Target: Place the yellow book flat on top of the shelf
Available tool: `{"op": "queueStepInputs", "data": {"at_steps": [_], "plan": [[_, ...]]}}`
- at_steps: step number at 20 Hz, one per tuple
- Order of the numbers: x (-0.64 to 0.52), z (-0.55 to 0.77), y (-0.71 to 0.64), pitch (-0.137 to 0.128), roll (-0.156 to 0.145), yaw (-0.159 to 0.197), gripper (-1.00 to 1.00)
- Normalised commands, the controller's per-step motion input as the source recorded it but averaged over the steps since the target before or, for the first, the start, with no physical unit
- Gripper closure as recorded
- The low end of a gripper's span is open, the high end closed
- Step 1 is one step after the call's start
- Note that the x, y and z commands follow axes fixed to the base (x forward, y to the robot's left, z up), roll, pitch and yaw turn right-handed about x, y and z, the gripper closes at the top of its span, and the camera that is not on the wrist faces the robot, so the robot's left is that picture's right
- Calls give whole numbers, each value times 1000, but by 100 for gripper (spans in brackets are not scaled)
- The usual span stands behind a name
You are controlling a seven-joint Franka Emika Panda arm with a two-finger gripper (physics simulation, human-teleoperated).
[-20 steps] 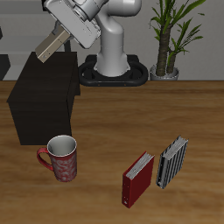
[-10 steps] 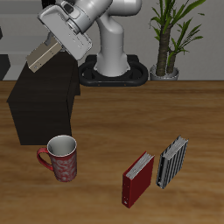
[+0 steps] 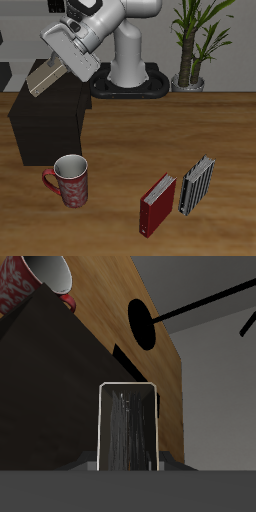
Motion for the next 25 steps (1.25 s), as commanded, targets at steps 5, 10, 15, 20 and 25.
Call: {"op": "queueStepInputs", "data": {"at_steps": [5, 10, 15, 20, 25], "plan": [[221, -351, 205, 154, 145, -86, -100], [152, -136, 372, 98, 145, -30, -100], [87, -3, 363, 34, 90, -26, -100], [-36, 125, 360, -28, 116, -14, -100], [-121, 98, 371, -27, 123, -18, -100]]}}
